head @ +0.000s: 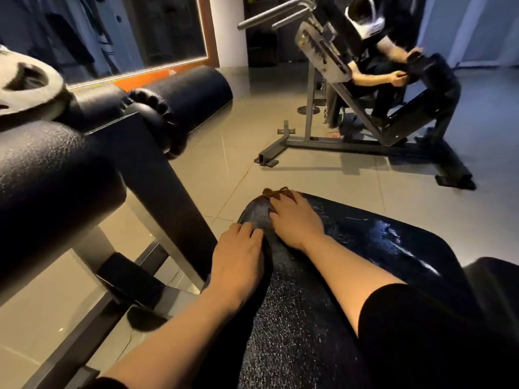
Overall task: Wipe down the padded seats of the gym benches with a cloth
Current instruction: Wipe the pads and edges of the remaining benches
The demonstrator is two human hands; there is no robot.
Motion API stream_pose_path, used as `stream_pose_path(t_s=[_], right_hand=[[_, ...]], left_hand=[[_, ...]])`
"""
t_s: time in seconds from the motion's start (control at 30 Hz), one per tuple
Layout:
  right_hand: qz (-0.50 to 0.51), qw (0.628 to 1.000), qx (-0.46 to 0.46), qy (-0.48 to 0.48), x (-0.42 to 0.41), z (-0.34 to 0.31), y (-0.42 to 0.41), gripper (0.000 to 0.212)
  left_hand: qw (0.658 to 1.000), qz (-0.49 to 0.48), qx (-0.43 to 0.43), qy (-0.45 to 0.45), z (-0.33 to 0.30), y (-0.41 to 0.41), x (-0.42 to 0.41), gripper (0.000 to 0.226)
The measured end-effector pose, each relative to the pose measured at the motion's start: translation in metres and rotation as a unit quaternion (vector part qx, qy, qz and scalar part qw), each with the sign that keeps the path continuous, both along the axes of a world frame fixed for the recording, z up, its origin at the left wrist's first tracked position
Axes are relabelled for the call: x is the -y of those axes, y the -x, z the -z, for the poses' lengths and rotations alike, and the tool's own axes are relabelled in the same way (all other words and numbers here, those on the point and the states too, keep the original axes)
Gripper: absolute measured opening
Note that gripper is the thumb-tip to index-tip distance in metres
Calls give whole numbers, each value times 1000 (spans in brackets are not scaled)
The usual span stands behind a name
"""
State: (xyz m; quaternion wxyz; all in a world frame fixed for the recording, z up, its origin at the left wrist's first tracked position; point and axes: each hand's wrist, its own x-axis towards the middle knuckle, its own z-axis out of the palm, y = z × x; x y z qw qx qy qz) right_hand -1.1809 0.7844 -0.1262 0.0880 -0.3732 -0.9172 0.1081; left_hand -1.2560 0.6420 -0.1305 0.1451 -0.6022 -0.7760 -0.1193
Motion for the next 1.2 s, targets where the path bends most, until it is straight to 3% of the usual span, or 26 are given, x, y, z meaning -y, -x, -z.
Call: stream_pose_path(t_s=[0.07,0.27,0.5,0.67,0.73,0.87,0.97,1.2], right_hand=[[26,1000,-5,-1,-8,4,-22,46],[108,994,-9,-12,-28,10,-101,40],[206,978,-14,9,-40,16,-201,40],[252,967,18,19,-41,18,-195,45],[248,968,16,24,-33,15,-175,51],[136,991,-16,-11,-2,12,-128,48],[96,995,-21,9,0,9,-140,49],[217,975,-30,43,-12,3,-230,46]], left_hand=[[999,7,23,28,-8,-13,-9,17],[995,42,21,86,-10,-78,-36,24],[994,96,55,15,14,-128,-46,25],[995,93,41,-10,18,-129,-45,30],[995,90,38,-7,19,-130,-46,29],[996,83,41,1,20,-128,-46,29],[995,85,50,-2,18,-129,-44,27],[996,69,48,8,17,-132,-43,28]])
